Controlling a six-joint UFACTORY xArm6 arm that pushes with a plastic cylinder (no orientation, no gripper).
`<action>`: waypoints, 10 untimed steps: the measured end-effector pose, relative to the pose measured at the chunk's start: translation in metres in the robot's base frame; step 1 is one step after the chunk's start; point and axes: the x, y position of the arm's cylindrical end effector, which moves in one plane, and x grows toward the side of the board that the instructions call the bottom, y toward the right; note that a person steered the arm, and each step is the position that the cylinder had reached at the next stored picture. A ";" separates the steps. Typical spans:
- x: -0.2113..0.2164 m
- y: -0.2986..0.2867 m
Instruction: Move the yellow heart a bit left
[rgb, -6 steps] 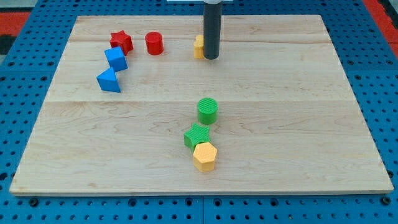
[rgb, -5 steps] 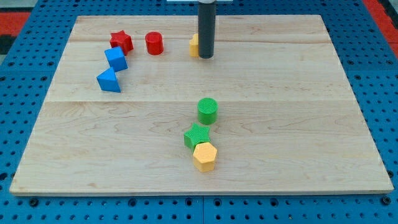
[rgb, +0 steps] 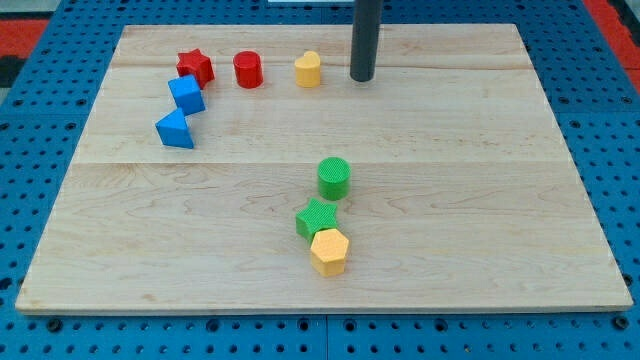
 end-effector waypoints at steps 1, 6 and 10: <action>-0.001 -0.009; 0.004 -0.033; -0.016 -0.036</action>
